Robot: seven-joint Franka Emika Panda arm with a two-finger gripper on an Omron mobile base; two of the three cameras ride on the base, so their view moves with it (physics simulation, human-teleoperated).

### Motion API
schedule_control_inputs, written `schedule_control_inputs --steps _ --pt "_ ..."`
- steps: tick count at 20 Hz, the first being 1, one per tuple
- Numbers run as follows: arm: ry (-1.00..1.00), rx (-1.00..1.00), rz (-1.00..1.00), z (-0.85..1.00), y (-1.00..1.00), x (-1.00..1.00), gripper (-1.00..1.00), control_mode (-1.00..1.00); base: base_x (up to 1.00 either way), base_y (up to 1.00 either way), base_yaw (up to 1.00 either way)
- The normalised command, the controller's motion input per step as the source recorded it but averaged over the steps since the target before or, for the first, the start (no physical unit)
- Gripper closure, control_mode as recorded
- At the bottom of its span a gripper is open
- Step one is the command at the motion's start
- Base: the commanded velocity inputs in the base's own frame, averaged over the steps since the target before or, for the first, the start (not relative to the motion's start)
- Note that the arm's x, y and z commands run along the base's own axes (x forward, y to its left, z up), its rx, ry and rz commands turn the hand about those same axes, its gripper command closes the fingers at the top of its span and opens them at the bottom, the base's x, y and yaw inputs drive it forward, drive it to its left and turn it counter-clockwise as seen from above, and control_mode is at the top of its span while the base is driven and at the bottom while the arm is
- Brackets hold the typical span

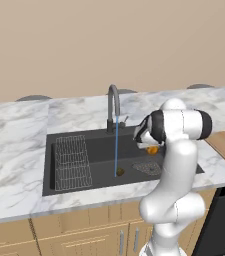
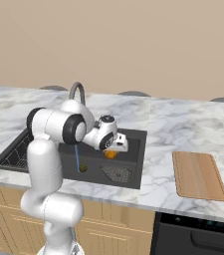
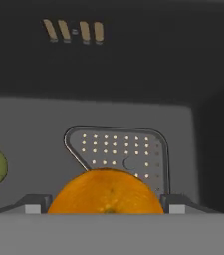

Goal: Pick the orange, kiwi from the sink and place them on the cutting board to airdry. Then turn off the sink faucet.

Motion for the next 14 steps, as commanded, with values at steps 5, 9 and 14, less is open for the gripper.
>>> schedule_control_inputs --steps 5,9,14 --pt "-0.05 -0.06 0.00 0.54 -0.15 -0.14 1.00 -1.00 0.00 0.00 0.00" --pt "-0.05 -0.08 0.00 0.59 -0.16 -0.10 1.00 -1.00 0.00 0.00 0.00" --pt "-0.03 -0.07 0.00 0.59 -0.14 -0.08 1.00 -1.00 0.00 0.00 0.00"
